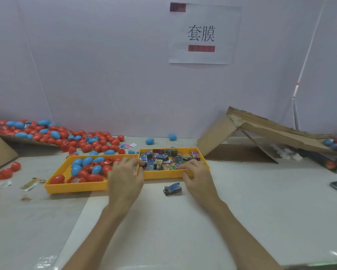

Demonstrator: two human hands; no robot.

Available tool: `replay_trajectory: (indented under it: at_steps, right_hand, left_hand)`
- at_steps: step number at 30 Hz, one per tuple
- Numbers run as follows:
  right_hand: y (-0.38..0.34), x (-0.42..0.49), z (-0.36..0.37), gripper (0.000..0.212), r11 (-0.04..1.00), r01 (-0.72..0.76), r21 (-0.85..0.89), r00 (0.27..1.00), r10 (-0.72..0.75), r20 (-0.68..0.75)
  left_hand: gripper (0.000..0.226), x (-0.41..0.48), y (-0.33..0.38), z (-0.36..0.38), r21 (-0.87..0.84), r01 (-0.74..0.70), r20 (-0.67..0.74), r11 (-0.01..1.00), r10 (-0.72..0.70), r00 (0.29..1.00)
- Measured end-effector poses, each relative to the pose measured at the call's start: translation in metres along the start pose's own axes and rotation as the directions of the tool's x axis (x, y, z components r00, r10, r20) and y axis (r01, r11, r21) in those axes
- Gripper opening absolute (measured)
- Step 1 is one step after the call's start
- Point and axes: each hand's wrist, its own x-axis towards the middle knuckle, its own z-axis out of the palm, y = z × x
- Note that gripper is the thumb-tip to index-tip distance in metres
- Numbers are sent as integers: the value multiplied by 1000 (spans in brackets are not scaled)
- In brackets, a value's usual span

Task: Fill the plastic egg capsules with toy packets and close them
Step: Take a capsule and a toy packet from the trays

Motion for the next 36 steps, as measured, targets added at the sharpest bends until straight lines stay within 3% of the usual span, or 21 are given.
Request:
replay_trajectory:
  at_steps: [5, 7, 10, 12, 16, 19, 22, 25, 29, 36]
  right_hand:
    - [-12, -2, 4, 14, 983, -27, 182, 968, -19, 249]
    - [-16, -2, 3, 19, 975, -77, 207, 935, -1, 355]
    - [-19, -2, -3, 27, 966, -113, 234, 895, -4, 447]
    - [-21, -3, -6, 29, 968, -116, 224, 876, -7, 482]
    - [-22, -3, -3, 16, 972, -100, 211, 907, 2, 422]
    - [-23, -4, -2, 14, 976, -79, 202, 926, -3, 377]
    - [-23, -4, 0, 18, 980, -61, 188, 937, -9, 350]
    - [-23, -4, 1, 24, 984, -47, 174, 945, -13, 328]
    - [-20, -4, 2, 26, 986, -33, 164, 951, -19, 308]
    - [-18, -3, 8, 26, 985, 11, 170, 968, -53, 245]
  left_hand:
    - [25, 39, -42, -13, 373, 158, 227, 914, -255, 940]
    - [25, 44, -54, -13, 354, 179, 246, 918, -276, 929]
    - [20, 38, -55, -8, 189, 227, 188, 955, -262, 947]
    - [19, 35, -54, -6, 195, 225, 178, 955, -260, 949]
    - [17, 34, -58, -6, 211, 214, 189, 954, -255, 948]
    - [15, 32, -59, -8, 119, 167, 196, 979, -188, 963]
    - [16, 30, -57, -13, -5, 71, 69, 997, -70, 995]
    - [18, 34, -63, -17, 211, 158, -130, 965, -133, 983]
    - [29, 35, -76, -20, 406, 305, -25, 862, -323, 946]
    - [32, 32, -64, -20, 168, 153, -134, 974, -131, 982]
